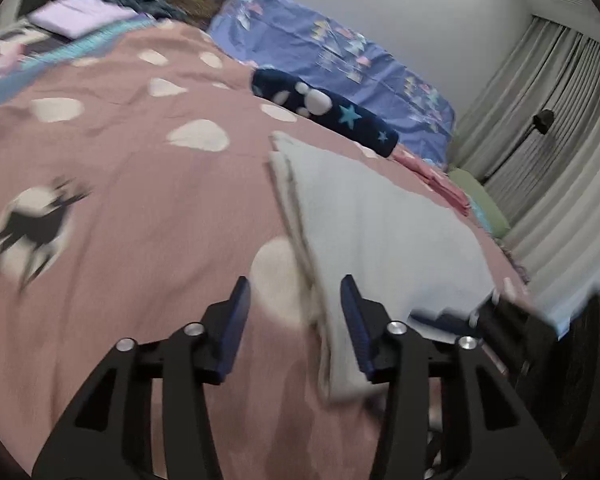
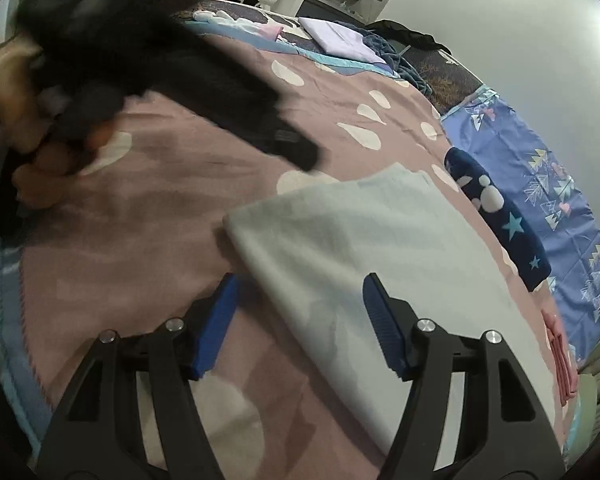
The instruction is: Fold small clothes
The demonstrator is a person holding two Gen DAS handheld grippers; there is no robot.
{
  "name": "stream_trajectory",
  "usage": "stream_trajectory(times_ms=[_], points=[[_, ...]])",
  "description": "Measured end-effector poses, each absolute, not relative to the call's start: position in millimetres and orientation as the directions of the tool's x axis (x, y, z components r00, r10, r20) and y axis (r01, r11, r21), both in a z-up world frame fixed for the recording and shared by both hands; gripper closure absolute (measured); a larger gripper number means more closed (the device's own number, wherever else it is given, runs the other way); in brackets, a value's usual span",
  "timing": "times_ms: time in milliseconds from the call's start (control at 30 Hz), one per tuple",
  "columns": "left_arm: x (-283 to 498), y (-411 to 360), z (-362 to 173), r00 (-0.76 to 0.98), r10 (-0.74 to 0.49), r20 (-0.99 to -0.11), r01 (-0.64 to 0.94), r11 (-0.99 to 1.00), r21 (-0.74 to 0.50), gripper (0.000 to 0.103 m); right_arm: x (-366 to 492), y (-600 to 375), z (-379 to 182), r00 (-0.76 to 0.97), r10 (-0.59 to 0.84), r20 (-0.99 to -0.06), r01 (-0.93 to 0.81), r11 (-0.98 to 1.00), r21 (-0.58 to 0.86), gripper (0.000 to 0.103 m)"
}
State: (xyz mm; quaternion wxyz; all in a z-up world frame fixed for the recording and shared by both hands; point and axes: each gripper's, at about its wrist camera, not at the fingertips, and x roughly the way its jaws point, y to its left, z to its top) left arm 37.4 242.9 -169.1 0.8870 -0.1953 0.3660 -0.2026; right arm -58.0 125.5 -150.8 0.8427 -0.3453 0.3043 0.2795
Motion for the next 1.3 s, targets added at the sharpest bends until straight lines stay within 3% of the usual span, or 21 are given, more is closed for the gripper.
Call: stream_trajectory(times_ms=[167, 233, 267, 300, 333, 367, 433, 567, 633, 667, 700, 767, 800, 1000, 1133, 1200, 1233, 1267, 1300], points=[[127, 225, -184, 0.53, -0.607, -0.592, 0.245, 0.778, -0.578, 0.038, -44, 141, -154, 0.672, 0.25, -0.697, -0.663, 0.622, -0.416, 0.051], [153, 223, -184, 0.535, -0.635, -0.557, 0.246, 0.748, -0.616, 0.038, -41, 144, -156, 0.677, 0.248, -0.693, -0.662, 0.616, -0.426, 0.069], [168, 223, -185, 0.533, -0.655, -0.535, 0.231, 0.722, -0.653, 0.044, -38, 148, -158, 0.683, 0.237, -0.691, -0.658, 0.611, -0.44, 0.079], [178, 223, -186, 0.539, -0.658, -0.525, 0.211, 0.709, -0.672, 0.086, -35, 149, -160, 0.689, 0.222, -0.69, -0.649, 0.612, -0.451, 0.095], [190, 223, -189, 0.532, -0.654, -0.538, 0.167, 0.703, -0.691, 0.096, -32, 150, -160, 0.685, 0.218, -0.695, -0.647, 0.62, -0.443, 0.096], [192, 226, -189, 0.542, -0.655, -0.527, 0.149, 0.691, -0.707, 0.097, -32, 149, -157, 0.681, 0.228, -0.696, -0.647, 0.632, -0.426, 0.097], [181, 227, -175, 0.598, -0.657, -0.459, 0.205, 0.679, -0.705, 0.097, -39, 143, -138, 0.674, 0.29, -0.679, -0.654, 0.662, -0.366, 0.098], [180, 223, -188, 0.588, -0.604, -0.539, 0.176, 0.745, -0.643, 0.097, -49, 148, -135, 0.685, 0.305, -0.662, -0.663, 0.638, -0.392, 0.1], [180, 228, -194, 0.58, -0.627, -0.52, 0.159, 0.713, -0.683, 0.095, -45, 145, -145, 0.657, 0.29, -0.696, -0.673, 0.642, -0.368, 0.1], [177, 233, -192, 0.586, -0.632, -0.507, 0.162, 0.704, -0.691, 0.093, -45, 142, -145, 0.656, 0.283, -0.7, -0.667, 0.652, -0.362, 0.097], [175, 235, -189, 0.591, -0.631, -0.503, 0.167, 0.705, -0.689, 0.082, -49, 137, -144, 0.656, 0.285, -0.699, -0.662, 0.662, -0.352, 0.094], [171, 235, -185, 0.576, -0.639, -0.51, 0.19, 0.711, -0.677, 0.065, -53, 125, -138, 0.674, 0.279, -0.684, -0.64, 0.683, -0.351, 0.067], [169, 232, -185, 0.563, -0.645, -0.518, 0.204, 0.715, -0.669, 0.063, -56, 123, -136, 0.681, 0.275, -0.678, -0.632, 0.688, -0.356, 0.062], [177, 215, -190, 0.513, -0.676, -0.529, 0.238, 0.704, -0.67, 0.062, -53, 129, -156, 0.67, 0.191, -0.717, -0.625, 0.666, -0.407, 0.058], [193, 210, -191, 0.496, -0.686, -0.533, 0.234, 0.696, -0.678, 0.066, -44, 143, -160, 0.703, 0.157, -0.693, -0.592, 0.67, -0.448, 0.058], [201, 207, -191, 0.493, -0.674, -0.551, 0.216, 0.708, -0.672, 0.082, -33, 149, -163, 0.712, 0.138, -0.689, -0.573, 0.681, -0.456, 0.06], [207, 204, -192, 0.49, -0.665, -0.564, 0.2, 0.715, -0.669, 0.087, -28, 151, -163, 0.718, 0.137, -0.683, -0.566, 0.685, -0.458, 0.065], [209, 203, -193, 0.486, -0.664, -0.569, 0.191, 0.716, -0.672, 0.094, -24, 153, -164, 0.716, 0.137, -0.685, -0.567, 0.686, -0.456, 0.087], [212, 202, -194, 0.485, -0.661, -0.573, 0.181, 0.717, -0.673, 0.096, -20, 153, -164, 0.715, 0.129, -0.688, -0.561, 0.693, -0.453, 0.092]])
